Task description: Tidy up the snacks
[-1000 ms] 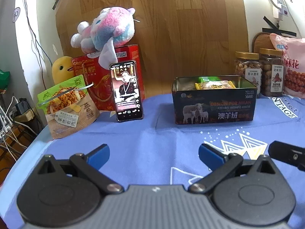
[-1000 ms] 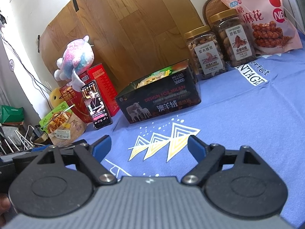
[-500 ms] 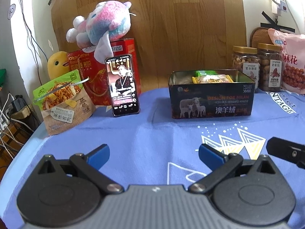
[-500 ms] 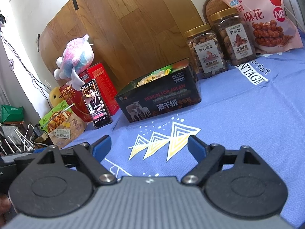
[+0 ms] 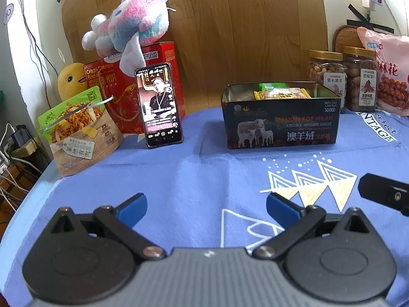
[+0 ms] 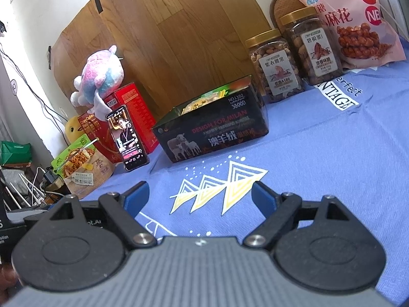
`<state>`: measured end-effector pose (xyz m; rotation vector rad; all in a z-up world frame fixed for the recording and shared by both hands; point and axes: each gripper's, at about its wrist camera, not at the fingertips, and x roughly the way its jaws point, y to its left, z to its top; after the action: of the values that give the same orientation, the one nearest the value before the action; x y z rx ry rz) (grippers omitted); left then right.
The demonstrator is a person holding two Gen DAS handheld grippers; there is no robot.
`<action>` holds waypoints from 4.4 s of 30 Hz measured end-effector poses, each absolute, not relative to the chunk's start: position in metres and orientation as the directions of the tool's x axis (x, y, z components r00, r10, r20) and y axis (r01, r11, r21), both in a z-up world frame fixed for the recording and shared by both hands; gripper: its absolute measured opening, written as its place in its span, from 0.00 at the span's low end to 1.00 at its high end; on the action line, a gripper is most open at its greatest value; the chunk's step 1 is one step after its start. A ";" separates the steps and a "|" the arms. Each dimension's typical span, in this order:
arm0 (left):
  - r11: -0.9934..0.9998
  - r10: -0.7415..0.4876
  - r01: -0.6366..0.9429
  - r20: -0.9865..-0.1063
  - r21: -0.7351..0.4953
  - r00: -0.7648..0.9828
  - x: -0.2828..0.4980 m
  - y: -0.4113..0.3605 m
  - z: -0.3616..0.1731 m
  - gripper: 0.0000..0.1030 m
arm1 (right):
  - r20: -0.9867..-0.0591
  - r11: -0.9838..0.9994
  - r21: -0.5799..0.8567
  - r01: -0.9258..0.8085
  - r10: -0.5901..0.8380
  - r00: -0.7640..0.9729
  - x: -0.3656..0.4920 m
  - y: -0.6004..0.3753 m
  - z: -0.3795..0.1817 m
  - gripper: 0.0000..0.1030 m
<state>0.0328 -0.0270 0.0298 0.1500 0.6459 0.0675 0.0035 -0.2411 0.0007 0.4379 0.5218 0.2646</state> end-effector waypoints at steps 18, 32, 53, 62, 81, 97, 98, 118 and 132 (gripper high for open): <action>0.988 0.101 -0.007 -0.608 0.155 0.787 0.033 -0.026 0.026 1.00 | -0.426 0.875 0.465 -0.136 0.356 0.832 0.004 -0.241 -0.001 0.86; 0.988 0.104 -0.007 -0.619 0.157 0.779 0.035 -0.027 0.023 1.00 | -0.430 0.875 0.465 -0.134 0.356 0.830 0.004 -0.241 -0.002 0.86; 0.988 0.103 -0.007 -0.621 0.156 0.777 0.034 -0.027 0.022 1.00 | -0.431 0.875 0.466 -0.134 0.356 0.829 0.004 -0.241 -0.002 0.86; 0.989 0.094 -0.001 -0.630 0.146 0.771 0.034 -0.028 0.020 1.00 | -0.430 0.875 0.464 -0.136 0.357 0.829 0.004 -0.241 -0.002 0.86; 0.991 0.077 0.003 -0.602 0.130 0.795 0.032 -0.025 0.031 1.00 | -0.425 0.879 0.455 -0.140 0.353 0.834 0.004 -0.241 0.001 0.86; 0.991 0.066 0.003 -0.519 0.131 0.852 0.028 -0.022 0.050 1.00 | -0.417 0.887 0.444 -0.128 0.331 0.846 0.002 -0.245 0.008 0.86; 0.991 0.068 0.001 -0.513 0.133 0.856 0.028 -0.023 0.051 1.00 | -0.418 0.887 0.443 -0.128 0.332 0.846 0.002 -0.245 0.008 0.86; 0.992 0.059 0.005 -0.493 0.127 0.868 0.024 -0.024 0.054 1.00 | -0.423 0.887 0.442 -0.131 0.335 0.842 0.002 -0.244 0.006 0.86; 0.994 0.044 0.018 -0.527 0.111 0.849 0.027 -0.022 0.049 1.00 | -0.426 0.887 0.443 -0.132 0.337 0.840 0.002 -0.243 0.004 0.86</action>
<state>0.0269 -0.0216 0.0489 0.1137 0.5576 0.0139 0.0018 -0.2432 0.0039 0.4130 0.5191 0.2557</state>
